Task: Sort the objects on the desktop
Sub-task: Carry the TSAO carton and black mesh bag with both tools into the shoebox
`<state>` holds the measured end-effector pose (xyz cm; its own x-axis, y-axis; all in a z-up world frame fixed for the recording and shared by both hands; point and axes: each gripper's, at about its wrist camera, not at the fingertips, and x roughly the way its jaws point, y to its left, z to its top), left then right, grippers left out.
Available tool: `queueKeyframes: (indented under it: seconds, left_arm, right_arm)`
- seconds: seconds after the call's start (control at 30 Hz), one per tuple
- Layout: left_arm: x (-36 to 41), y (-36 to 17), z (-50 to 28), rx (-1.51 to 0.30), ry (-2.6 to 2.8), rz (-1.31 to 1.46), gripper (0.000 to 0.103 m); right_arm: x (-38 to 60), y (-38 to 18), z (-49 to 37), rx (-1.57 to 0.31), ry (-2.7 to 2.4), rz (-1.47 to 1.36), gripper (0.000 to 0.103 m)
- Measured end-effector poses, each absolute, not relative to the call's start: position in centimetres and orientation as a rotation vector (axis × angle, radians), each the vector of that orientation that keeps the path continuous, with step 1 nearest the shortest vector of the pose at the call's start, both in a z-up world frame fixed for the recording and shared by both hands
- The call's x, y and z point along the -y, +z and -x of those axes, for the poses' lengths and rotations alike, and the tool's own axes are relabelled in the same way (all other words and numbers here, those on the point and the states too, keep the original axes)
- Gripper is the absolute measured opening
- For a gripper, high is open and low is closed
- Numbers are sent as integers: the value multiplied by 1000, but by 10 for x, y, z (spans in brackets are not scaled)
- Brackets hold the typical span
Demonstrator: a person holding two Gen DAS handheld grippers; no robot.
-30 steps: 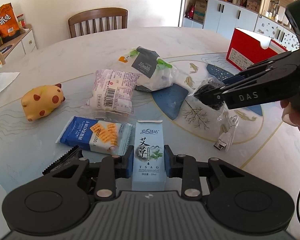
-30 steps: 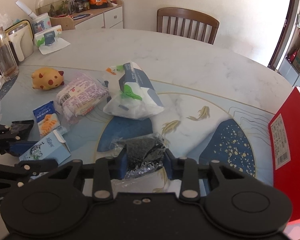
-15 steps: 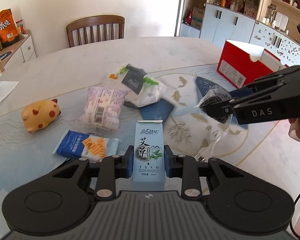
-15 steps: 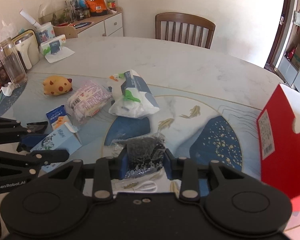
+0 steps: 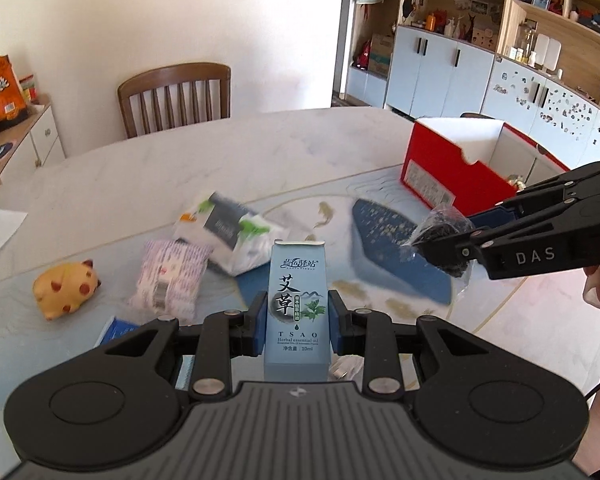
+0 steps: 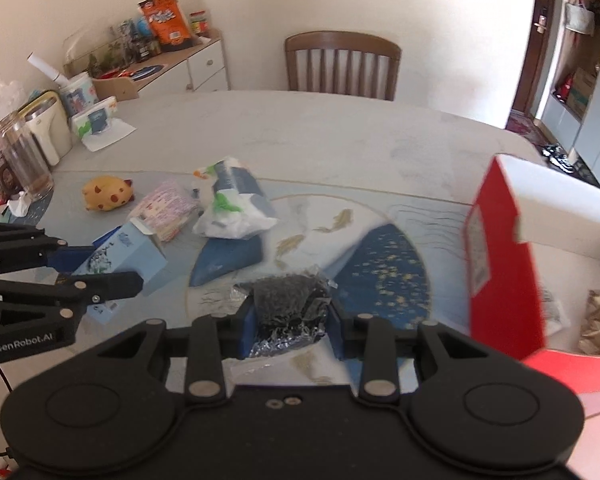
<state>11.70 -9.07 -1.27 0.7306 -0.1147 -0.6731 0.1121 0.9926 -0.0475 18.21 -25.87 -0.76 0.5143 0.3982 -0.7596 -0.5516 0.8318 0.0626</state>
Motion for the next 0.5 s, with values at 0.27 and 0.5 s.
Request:
queueKeyframes:
  seconds: [0.27,0.5]
  left_arm:
    - [123,6,-133,-705,-140,-13,28]
    - [166,20,-155,-675,-180,-41,28]
  right_arm:
    - [302,13,-197,-815,533,182,34]
    - [342,23,-213,-786,496,172,34]
